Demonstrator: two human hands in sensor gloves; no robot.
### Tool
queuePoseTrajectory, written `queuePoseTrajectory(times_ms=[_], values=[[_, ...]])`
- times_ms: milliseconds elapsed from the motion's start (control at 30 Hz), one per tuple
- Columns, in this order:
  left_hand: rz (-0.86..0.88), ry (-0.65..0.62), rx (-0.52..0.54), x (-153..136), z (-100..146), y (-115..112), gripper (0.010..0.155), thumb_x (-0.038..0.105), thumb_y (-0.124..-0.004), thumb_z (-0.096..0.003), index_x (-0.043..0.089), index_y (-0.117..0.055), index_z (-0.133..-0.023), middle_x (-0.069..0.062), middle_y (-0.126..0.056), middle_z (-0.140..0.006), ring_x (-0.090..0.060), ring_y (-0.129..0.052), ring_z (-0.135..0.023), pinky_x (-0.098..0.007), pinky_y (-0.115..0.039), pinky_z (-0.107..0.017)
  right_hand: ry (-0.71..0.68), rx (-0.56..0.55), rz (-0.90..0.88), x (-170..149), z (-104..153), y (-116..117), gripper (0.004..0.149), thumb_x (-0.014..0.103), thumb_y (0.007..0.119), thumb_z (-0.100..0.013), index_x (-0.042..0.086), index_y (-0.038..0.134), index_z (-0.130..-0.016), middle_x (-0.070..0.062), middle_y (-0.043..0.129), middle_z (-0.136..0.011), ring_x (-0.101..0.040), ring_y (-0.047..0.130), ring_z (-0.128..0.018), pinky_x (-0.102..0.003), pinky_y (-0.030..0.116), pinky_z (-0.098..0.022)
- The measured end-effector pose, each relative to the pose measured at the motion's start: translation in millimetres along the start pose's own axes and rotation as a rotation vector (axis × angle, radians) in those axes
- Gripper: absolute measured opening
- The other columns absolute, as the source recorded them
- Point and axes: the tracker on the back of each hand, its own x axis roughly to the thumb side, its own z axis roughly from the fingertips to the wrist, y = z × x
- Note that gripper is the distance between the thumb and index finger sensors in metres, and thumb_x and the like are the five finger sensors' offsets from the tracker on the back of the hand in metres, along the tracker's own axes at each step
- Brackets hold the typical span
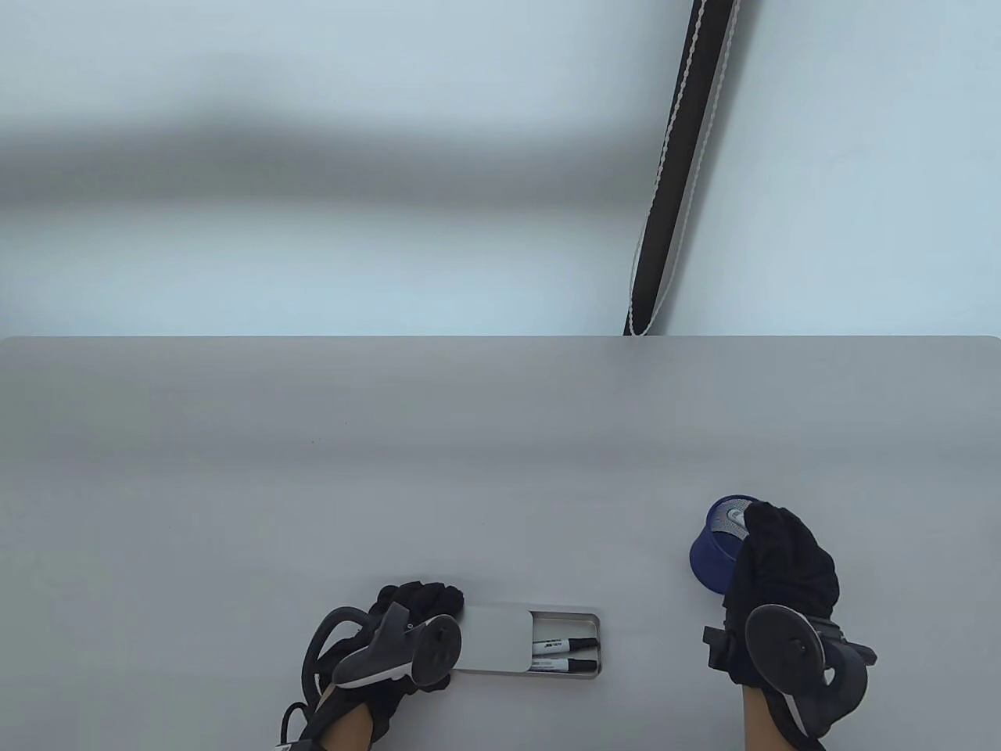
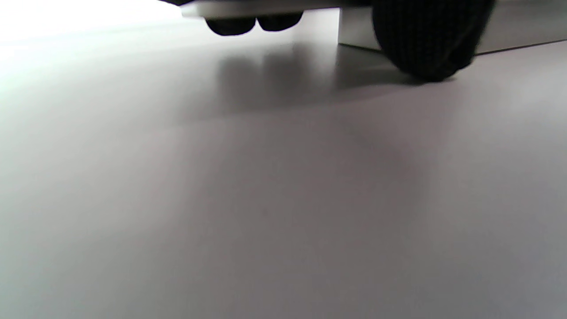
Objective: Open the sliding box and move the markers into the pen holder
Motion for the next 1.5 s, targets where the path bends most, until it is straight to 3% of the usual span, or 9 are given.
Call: queuePoseTrajectory(times_ms=[800,1500], values=[[0.000,0.000,0.000,0.1,0.0,-0.1,0.076,0.064,-0.065,-0.0428,0.033,-0.037,-0.106,0.007,-0.046,-0.117,-0.020,-0.057,-0.108,-0.039,-0.055,-0.083,0.104,0.170,0.104,-29.3,14.6,37.5,0.037,0.024,0.074,-0.043,0.027,0.072,-0.081,-0.005,0.070,-0.085,-0.022,0.081,-0.068,-0.046,0.066,-0.059],[0.000,0.000,0.000,0.1,0.0,-0.1,0.076,0.064,-0.065,-0.0429,0.033,-0.037,-0.106,0.006,-0.045,-0.117,-0.020,-0.057,-0.108,-0.039,-0.055,-0.084,0.153,0.233,0.121,-30.8,17.8,43.3,0.038,0.028,0.073,-0.044,0.026,0.074,-0.081,-0.007,0.071,-0.086,-0.025,0.080,-0.069,-0.047,0.064,-0.060]])
